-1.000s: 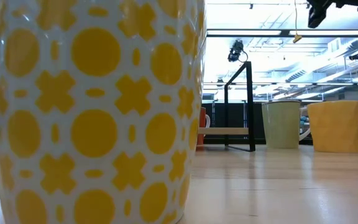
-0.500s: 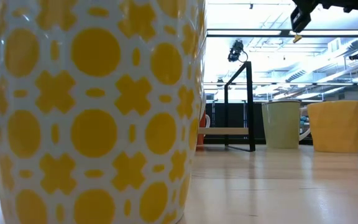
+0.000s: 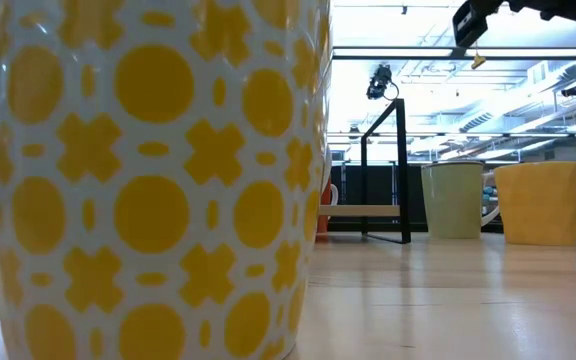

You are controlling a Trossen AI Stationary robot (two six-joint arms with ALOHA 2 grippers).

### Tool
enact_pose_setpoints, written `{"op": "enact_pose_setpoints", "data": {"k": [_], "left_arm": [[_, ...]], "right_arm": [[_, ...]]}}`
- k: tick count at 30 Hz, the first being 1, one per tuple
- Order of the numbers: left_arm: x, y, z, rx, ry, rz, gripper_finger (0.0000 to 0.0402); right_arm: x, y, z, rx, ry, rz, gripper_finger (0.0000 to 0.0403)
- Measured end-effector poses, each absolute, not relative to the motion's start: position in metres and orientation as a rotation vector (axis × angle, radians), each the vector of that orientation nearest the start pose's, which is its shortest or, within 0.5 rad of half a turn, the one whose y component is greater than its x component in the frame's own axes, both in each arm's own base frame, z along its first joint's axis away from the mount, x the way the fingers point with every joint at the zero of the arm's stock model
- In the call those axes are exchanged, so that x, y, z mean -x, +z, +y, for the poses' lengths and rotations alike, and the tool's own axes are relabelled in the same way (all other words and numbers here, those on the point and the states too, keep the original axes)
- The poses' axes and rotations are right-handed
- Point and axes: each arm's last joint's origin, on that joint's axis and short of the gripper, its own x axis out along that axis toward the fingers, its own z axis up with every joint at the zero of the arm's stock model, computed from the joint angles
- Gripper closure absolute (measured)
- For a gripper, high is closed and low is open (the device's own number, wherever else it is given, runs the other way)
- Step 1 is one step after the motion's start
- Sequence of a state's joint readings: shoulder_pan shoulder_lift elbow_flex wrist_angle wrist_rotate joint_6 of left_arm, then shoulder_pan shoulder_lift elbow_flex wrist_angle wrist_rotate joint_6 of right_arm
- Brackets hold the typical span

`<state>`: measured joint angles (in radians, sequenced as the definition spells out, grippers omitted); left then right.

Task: Place coffee mugs
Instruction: Put the light blue mug on the shelf

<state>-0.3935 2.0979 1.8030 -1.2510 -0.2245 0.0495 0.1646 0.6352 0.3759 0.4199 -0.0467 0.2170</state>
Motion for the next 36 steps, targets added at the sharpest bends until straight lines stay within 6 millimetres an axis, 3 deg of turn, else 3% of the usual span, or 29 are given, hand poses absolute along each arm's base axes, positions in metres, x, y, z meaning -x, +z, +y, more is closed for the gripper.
{"op": "enact_pose_setpoints", "data": {"k": [5,14,23,30,36], "left_arm": [[-0.381,0.237,-0.151,-0.457,-0.129,1.445,0.0274],[-0.38,0.281,-0.151,-0.396,-0.087,1.419,0.0274],[-0.364,0.329,-0.158,-0.209,0.057,1.361,0.0274],[-0.318,0.364,-0.183,-0.188,0.229,1.159,0.0274],[-0.265,0.366,-0.187,-0.16,0.352,1.065,0.0274]], "right_arm": [[-0.158,0.27,0.028,-0.197,0.227,-0.15,0.0278],[-0.164,0.272,0.034,-0.148,0.255,-0.168,0.0278],[-0.189,0.318,0.047,-0.055,0.254,-0.132,0.0278],[-0.231,0.344,0.055,-0.008,0.187,0.069,0.0278],[-0.276,0.348,0.058,0.005,0.126,0.178,0.0278]]}}
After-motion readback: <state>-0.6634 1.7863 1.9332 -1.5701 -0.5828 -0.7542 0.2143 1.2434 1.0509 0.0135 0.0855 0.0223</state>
